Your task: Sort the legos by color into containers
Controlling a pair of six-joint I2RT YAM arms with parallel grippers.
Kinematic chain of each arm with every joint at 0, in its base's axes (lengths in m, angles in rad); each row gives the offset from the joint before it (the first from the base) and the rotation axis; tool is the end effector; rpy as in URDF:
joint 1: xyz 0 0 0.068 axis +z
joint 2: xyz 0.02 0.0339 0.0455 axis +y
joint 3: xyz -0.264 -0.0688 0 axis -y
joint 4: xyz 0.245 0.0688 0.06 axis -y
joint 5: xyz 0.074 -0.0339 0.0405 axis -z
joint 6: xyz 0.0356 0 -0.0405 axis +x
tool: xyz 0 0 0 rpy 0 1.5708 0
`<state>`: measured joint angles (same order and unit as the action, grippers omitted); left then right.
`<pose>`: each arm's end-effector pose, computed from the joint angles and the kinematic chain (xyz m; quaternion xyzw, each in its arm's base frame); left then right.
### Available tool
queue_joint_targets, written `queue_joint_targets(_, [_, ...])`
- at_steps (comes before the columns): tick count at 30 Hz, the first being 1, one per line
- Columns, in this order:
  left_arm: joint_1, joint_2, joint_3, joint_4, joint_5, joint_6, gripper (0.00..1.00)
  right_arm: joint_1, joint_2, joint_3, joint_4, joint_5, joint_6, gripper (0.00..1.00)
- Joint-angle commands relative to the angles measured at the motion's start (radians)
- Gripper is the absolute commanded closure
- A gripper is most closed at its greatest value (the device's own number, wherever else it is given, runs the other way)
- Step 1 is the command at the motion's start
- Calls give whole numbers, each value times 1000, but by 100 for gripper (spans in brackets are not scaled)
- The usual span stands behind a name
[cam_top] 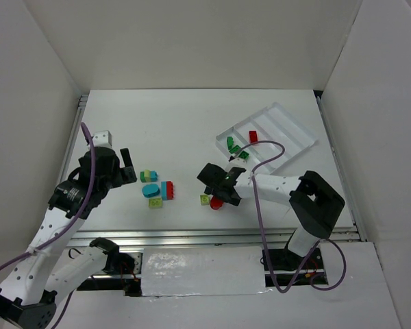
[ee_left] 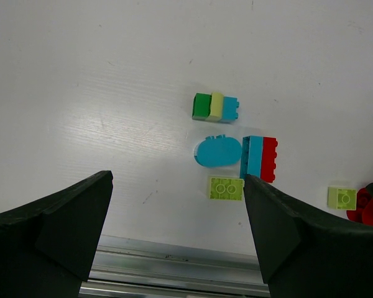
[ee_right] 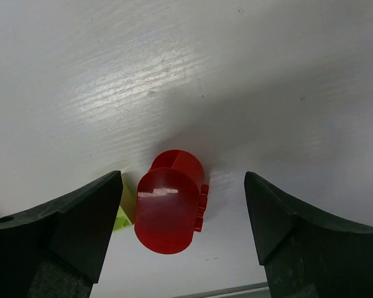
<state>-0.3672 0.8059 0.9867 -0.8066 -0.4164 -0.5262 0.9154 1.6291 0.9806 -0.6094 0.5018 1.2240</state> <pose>0.1487 -0.0418 0.3446 -0.1630 0.8610 -0.0264 0.4811 0.1960 0.2268 0.1768 0.1853 0.9395 0.0146 0.2876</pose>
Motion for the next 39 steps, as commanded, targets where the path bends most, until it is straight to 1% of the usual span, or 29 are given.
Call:
queue_joint_targets(1, [4, -4, -10, 32, 7, 11, 0, 13, 12, 9, 30, 44, 49, 16])
queue_joint_targets(3, [4, -7, -11, 33, 7, 11, 1, 14, 20, 6, 31, 44, 52, 19])
queue_joint_targets(4, [5, -7, -10, 32, 7, 9, 1, 13, 23, 1, 31, 46, 61, 26])
queue_joint_targets(6, [4, -8, -11, 34, 7, 9, 1, 14, 28, -3, 30, 41, 68, 32])
queue_joint_targets(11, [5, -14, -11, 34, 8, 11, 1, 16, 26, -31, 57, 23, 72, 37])
queue_joint_targets(15, [4, -17, -11, 34, 8, 11, 0, 14, 44, -28, 63, 11, 69, 39])
queue_joint_targets(17, [4, -19, -13, 34, 10, 11, 1, 16, 44, -31, 68, 6, 69, 44])
queue_joint_targets(18, [4, -20, -13, 34, 11, 11, 1, 14, 41, -30, 69, 9, 69, 52])
queue_joint_targets(19, [4, -22, -13, 35, 11, 12, 0, 14, 38, -34, 74, 4, 63, 57])
queue_joint_targets(20, [5, -22, -13, 35, 11, 12, 0, 13, 37, -31, 65, 9, 68, 69])
queue_joint_targets(21, [4, -22, -13, 35, 10, 12, 0, 13, 32, -30, 57, 23, 72, 100])
queue_joint_targets(24, [4, -22, -13, 35, 10, 12, 1, 8, 15, -16, 23, 46, 80, 100])
queue_joint_targets(28, [4, -24, -13, 37, 10, 12, 1, -68, -38, 7, -15, 90, 28, 100])
queue_joint_targets(29, [4, -24, -13, 35, 8, 11, 0, -143, -79, 4, -1, 84, 0, 100])
queue_joint_targets(30, [4, -25, -13, 34, 8, 11, 0, -191, -100, 1, 19, 70, -73, 100])
queue_joint_targets(31, [4, -27, -13, 35, 7, 11, 0, -238, -121, 0, 36, 60, -110, 100])
queue_joint_targets(32, [4, -28, -13, 35, 8, 11, 0, -325, -149, 6, 69, 44, -147, 100])
queue_joint_targets(34, [4, -30, -14, 37, 8, 12, 1, -416, -147, 65, 66, 35, -228, 100])
queue_joint_targets(35, [4, -30, -14, 37, 8, 11, 1, -484, -124, 94, 66, 47, -257, 100])
queue_joint_targets(37, [4, -27, -13, 35, 7, 11, 0, -555, -77, 196, 37, 50, -317, 100])
queue_joint_targets(38, [4, -27, -14, 37, 10, 11, 1, -585, -10, 237, 27, 37, -337, 100])
queue_joint_targets(39, [4, -25, -13, 37, 7, 11, 1, -639, 23, 315, 13, 32, -360, 100])
